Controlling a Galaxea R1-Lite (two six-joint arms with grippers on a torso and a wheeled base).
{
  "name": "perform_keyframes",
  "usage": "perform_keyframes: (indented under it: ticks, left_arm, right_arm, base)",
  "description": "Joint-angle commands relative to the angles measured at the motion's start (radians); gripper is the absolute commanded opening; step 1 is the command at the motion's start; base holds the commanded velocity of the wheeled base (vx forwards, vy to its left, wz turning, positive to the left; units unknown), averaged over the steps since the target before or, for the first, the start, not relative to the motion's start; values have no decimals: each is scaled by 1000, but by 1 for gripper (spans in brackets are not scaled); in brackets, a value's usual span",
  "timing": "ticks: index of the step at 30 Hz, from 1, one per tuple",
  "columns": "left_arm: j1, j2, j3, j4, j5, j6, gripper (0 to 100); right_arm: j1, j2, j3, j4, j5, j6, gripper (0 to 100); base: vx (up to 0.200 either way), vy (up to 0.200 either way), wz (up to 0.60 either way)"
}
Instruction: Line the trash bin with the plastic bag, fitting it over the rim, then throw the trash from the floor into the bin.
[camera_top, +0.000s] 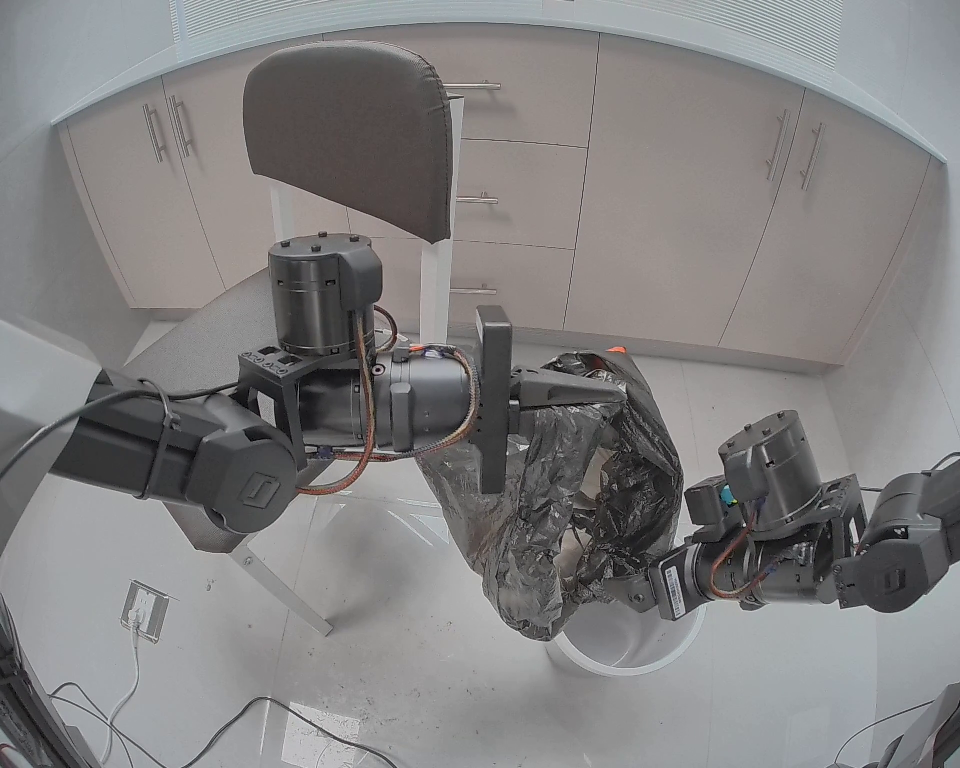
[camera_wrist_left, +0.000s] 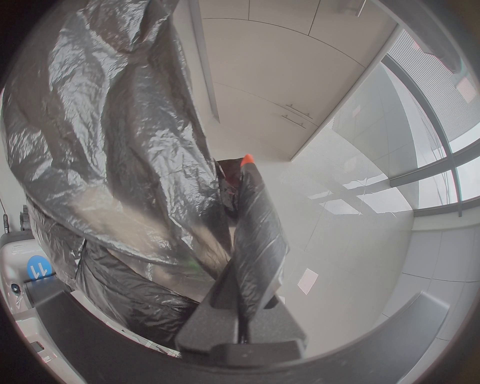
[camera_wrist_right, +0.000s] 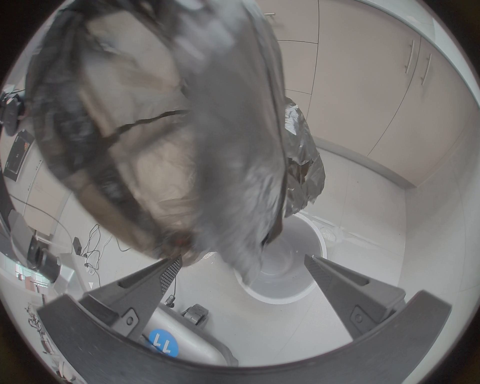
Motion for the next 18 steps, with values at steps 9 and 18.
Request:
perform_keyframes:
  ticks: [9,18]
  left_arm:
    - [-3,-21,6,2,0,-2,0]
    - [-1,-21,14,0,-14,-2,0]
  right_arm:
    - [-67,133,-125,-22,5,-23,100]
    - [-56,158,-90,-187,8,-25,0]
  base:
    - [0,0,0]
    - [0,0,0]
